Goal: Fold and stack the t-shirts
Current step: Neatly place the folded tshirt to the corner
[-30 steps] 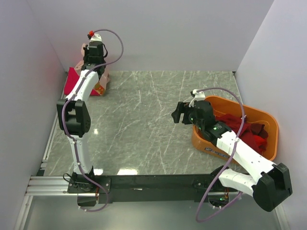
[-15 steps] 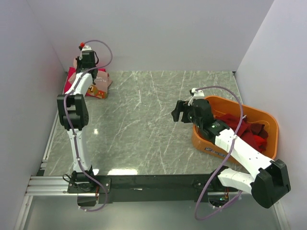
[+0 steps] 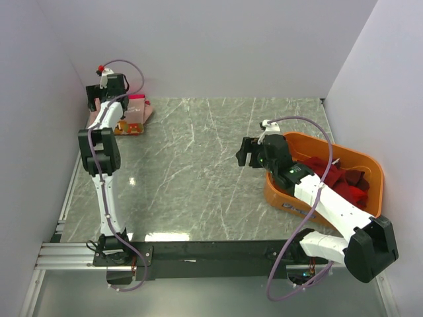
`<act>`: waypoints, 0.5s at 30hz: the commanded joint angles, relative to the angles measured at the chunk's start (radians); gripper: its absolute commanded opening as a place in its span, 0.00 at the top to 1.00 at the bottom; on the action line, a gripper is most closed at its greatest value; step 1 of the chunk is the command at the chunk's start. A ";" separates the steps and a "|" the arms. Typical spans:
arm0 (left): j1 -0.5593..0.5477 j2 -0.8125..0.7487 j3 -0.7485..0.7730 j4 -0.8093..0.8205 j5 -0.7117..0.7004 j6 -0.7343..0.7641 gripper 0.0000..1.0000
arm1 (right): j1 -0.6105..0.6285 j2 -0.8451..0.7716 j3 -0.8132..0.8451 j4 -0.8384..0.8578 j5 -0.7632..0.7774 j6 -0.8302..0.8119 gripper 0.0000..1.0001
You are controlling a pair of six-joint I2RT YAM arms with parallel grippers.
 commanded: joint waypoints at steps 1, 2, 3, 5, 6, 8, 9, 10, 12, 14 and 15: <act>-0.013 -0.178 0.039 -0.040 0.071 -0.146 0.01 | -0.007 0.002 0.021 -0.100 0.033 0.002 0.14; -0.015 -0.197 0.034 -0.062 0.087 -0.164 0.00 | -0.008 0.005 0.025 -0.100 0.028 0.007 0.14; -0.018 -0.237 0.031 -0.084 0.101 -0.184 0.01 | -0.008 0.005 0.036 -0.104 0.022 0.008 0.14; -0.030 -0.285 0.004 -0.151 0.142 -0.271 0.01 | -0.010 -0.001 0.041 -0.103 0.021 0.020 0.14; -0.033 -0.344 -0.016 -0.166 0.166 -0.305 0.01 | -0.008 -0.004 0.039 -0.103 0.025 0.025 0.14; -0.055 -0.412 -0.097 -0.211 0.244 -0.391 0.01 | -0.008 -0.020 0.035 -0.098 0.028 0.028 0.14; -0.065 -0.491 -0.134 -0.220 0.254 -0.422 0.01 | -0.008 -0.024 0.030 -0.097 0.027 0.031 0.14; -0.091 -0.535 -0.235 -0.225 0.263 -0.477 0.01 | -0.008 -0.026 0.033 -0.103 0.028 0.036 0.14; -0.136 -0.686 -0.372 -0.196 0.286 -0.535 0.01 | -0.008 -0.038 0.033 -0.105 0.025 0.048 0.14; -0.211 -0.791 -0.617 -0.139 0.314 -0.578 0.01 | -0.008 -0.058 0.024 -0.100 0.018 0.053 0.14; -0.246 -0.892 -0.701 -0.096 0.274 -0.604 0.01 | -0.008 -0.064 0.022 -0.097 0.018 0.053 0.14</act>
